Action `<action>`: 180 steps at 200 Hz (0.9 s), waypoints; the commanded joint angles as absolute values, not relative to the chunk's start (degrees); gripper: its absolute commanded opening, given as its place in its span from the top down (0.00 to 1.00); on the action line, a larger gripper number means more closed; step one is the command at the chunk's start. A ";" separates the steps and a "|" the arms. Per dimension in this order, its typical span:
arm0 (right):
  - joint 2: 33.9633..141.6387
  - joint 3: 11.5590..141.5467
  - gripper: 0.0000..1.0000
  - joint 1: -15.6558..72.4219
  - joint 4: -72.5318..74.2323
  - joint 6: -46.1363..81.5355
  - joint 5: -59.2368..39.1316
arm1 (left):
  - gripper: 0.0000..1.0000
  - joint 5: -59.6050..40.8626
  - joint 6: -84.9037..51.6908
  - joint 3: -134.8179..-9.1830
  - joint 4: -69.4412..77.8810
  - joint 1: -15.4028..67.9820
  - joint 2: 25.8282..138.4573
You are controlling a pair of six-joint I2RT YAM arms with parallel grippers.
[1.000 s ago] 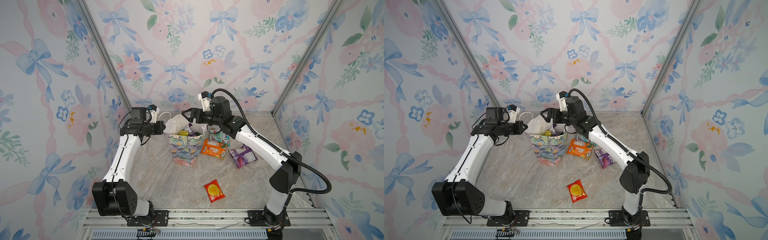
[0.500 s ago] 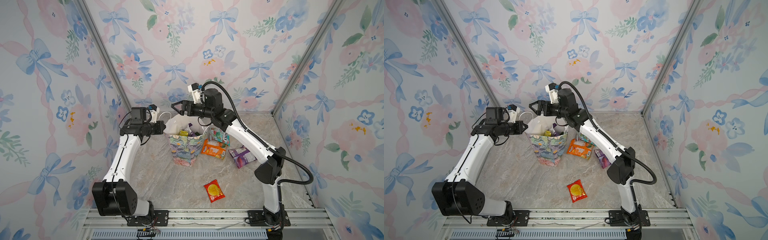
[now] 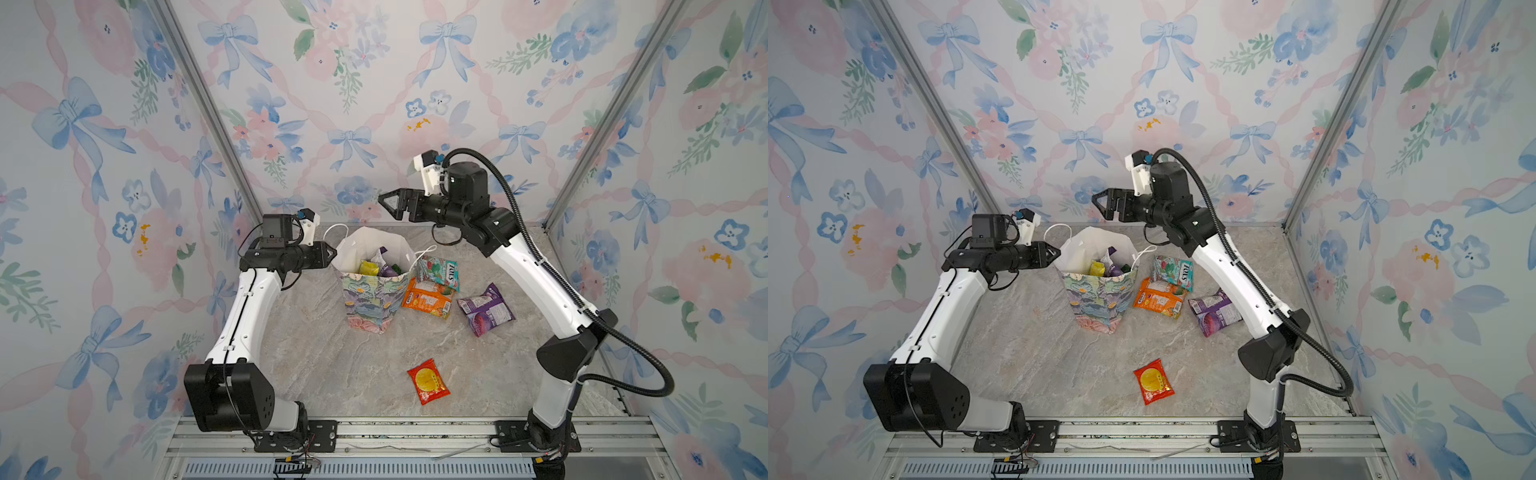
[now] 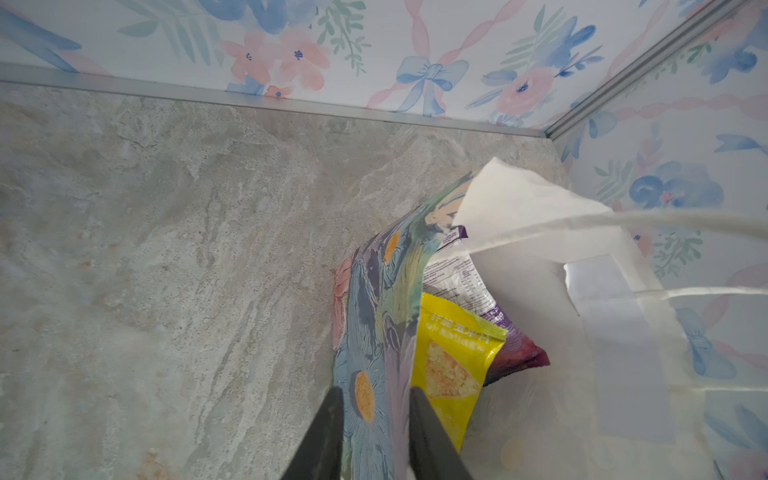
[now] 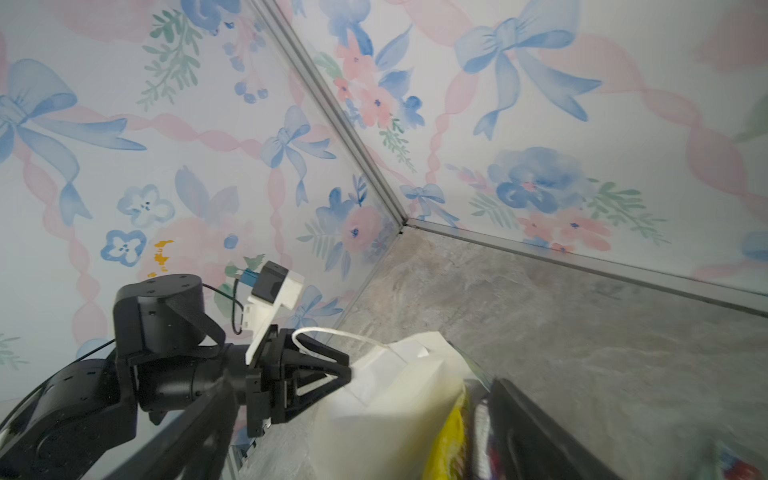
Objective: Place the snacks into the paper bag
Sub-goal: 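Raise the right gripper out of the bag and swing toward the purple packet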
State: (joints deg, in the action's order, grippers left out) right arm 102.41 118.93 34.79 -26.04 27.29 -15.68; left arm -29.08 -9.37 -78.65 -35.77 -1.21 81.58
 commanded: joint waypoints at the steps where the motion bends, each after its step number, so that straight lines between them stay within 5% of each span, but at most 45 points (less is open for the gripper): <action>1: 92.42 109.96 0.03 31.31 -26.90 24.70 -10.32 | 0.60 -31.25 -9.67 -79.18 -35.07 -1.67 82.13; 71: 69.28 74.86 0.03 18.67 -30.86 30.47 -4.90 | 0.54 -33.49 -10.37 -79.45 -34.43 -0.36 83.72; 133: 59.24 51.55 0.03 11.75 -34.02 36.94 -6.33 | 0.72 -31.90 -10.96 -80.24 -34.45 1.66 84.55; 180: 56.65 41.67 0.03 8.99 -31.03 40.55 -8.50 | 0.95 -30.85 -11.38 -80.24 -34.46 3.05 84.98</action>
